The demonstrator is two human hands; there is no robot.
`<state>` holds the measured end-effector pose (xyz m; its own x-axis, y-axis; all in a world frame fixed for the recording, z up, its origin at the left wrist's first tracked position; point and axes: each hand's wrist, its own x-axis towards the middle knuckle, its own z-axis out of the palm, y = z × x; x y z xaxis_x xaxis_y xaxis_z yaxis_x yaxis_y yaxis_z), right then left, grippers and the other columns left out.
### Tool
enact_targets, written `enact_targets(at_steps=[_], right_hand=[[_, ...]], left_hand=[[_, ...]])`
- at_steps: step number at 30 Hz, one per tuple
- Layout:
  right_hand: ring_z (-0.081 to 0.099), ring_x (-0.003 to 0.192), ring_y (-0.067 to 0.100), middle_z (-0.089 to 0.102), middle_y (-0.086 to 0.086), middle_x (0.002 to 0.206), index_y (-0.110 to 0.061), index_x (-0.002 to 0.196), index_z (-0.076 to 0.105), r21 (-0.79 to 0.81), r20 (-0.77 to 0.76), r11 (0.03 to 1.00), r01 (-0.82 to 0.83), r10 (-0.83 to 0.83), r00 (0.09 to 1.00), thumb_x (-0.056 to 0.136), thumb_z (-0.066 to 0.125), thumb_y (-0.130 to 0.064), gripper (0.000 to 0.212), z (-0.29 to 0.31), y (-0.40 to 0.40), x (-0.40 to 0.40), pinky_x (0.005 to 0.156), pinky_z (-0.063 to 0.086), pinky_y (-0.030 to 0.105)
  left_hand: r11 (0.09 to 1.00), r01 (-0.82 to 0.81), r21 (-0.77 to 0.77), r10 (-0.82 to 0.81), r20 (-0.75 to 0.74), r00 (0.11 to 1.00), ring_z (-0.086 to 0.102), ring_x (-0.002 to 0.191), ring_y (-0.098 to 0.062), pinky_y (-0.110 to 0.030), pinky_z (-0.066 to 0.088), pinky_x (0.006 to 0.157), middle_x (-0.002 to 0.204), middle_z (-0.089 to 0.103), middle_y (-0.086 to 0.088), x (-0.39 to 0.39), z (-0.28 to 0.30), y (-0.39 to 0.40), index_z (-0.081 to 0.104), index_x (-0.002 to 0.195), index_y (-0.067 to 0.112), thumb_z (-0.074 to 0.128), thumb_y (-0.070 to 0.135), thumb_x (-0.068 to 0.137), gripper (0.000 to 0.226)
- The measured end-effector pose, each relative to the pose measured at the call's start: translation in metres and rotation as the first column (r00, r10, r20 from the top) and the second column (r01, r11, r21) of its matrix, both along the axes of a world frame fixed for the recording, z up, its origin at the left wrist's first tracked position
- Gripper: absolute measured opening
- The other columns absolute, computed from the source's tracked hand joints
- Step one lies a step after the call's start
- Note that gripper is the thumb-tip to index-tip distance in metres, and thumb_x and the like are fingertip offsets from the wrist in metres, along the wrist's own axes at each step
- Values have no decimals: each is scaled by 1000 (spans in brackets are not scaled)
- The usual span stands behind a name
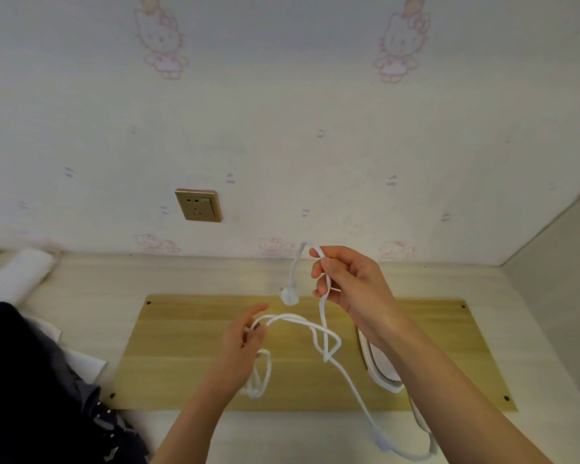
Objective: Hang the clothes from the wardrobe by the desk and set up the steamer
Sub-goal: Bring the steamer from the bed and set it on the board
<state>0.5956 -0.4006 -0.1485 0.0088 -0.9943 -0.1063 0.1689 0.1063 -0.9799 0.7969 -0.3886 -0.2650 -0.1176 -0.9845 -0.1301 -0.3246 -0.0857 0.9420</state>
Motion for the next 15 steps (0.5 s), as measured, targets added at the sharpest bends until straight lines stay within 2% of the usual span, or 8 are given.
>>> enact_targets(at_steps=[3,5,7,9,10,12,15], right_hand=[[52,61,18,65,0,75,-8,106,66,-7,-38,1000,9,-10,999,97,46,-4,21,-1,0,0,67,43,38],[49,61,19,64,0,74,-6,106,65,-21,-54,999,25,-26,998,98,46,-4,21,1,-1,-1,65,42,34],[47,61,20,64,0,74,-7,107,64,-33,-67,999,30,-32,997,98,46,-4,21,3,-4,-3,65,43,33],[46,61,20,63,1,75,-9,108,65,-47,-76,999,21,-25,997,98,45,-4,23,6,-7,-5,65,43,35],[45,60,19,63,2,75,-10,108,66,-55,-85,998,15,-19,996,98,45,-4,24,6,-8,-6,65,42,36],[43,58,18,61,3,75,-12,108,67,-68,-103,998,6,-13,995,98,46,-4,25,7,-10,-9,64,40,36],[41,56,16,59,4,74,-12,108,68,-72,-112,997,10,-18,993,98,45,-3,27,7,-11,-9,61,39,33]], left_hand=[[991,45,-123,-26,149,988,51,74,-3,-10,43,71,101,49,1,1,0,2,65,112,27,53,9,96,27],[991,79,-105,-60,171,983,52,80,1,-6,41,73,110,44,5,2,2,2,67,104,28,62,11,92,22],[992,68,-102,-48,186,981,55,80,1,-5,41,71,104,48,4,5,1,-2,72,97,23,66,12,89,15],[998,55,-28,-49,173,984,56,70,1,-10,42,67,86,59,3,9,3,-5,75,87,18,64,14,91,12],[997,63,38,-68,141,988,57,66,-2,-13,43,66,76,63,-2,11,4,-6,74,80,17,62,15,92,18],[987,84,140,-96,83,992,64,72,-17,-24,47,72,72,69,-9,15,4,-7,72,72,11,58,14,94,26],[956,17,294,2,-67,998,67,70,-21,-33,53,77,75,73,-13,18,3,-6,72,93,5,51,15,98,24]])
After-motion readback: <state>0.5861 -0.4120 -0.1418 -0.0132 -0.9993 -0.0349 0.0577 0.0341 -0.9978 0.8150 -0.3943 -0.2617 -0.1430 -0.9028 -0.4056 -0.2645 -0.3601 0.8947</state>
